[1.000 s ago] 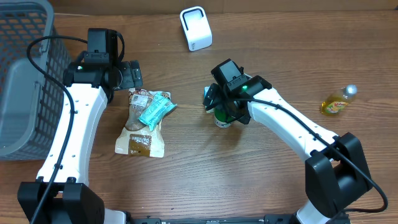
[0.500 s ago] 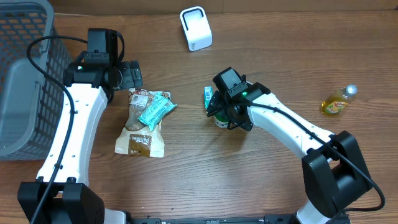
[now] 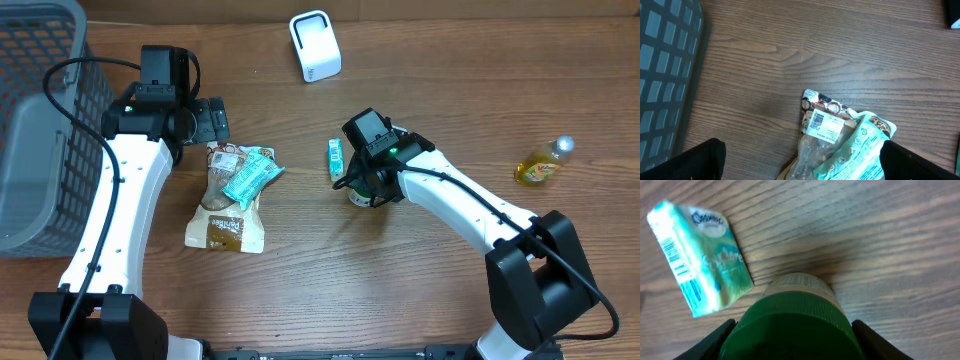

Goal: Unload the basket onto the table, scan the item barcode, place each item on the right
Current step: 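Close the right gripper on the green jar lid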

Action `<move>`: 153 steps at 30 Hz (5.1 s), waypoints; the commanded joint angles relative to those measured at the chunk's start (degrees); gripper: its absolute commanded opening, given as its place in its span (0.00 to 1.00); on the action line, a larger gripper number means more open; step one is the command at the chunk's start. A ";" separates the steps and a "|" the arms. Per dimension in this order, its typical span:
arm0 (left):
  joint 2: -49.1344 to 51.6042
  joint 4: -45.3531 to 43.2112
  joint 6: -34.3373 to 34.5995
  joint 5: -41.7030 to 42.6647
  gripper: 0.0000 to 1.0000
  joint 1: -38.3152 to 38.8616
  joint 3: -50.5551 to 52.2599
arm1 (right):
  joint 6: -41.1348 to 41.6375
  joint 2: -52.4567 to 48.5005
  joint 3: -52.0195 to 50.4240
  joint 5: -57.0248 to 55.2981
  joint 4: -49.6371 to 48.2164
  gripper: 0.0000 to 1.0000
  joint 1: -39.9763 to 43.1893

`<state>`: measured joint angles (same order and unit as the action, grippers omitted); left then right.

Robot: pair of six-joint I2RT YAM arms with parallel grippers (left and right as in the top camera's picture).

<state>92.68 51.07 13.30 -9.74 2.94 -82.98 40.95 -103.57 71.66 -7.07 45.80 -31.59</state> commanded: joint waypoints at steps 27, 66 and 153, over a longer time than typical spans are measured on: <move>-0.44 -0.13 -0.68 -0.79 0.99 -0.31 -0.42 | -13.73 -0.13 -0.07 0.55 1.79 1.00 -0.17; -0.44 -0.13 -0.68 -0.76 1.00 -0.31 -0.42 | -13.97 -0.13 -0.07 -8.94 6.45 0.75 0.68; -0.44 -0.13 -0.68 -0.79 1.00 -0.31 -0.42 | -17.38 -0.13 -3.08 -3.37 -0.13 0.80 5.64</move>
<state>92.68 51.07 13.30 -9.74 2.94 -82.98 23.90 -103.57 68.97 -10.50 45.87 -26.24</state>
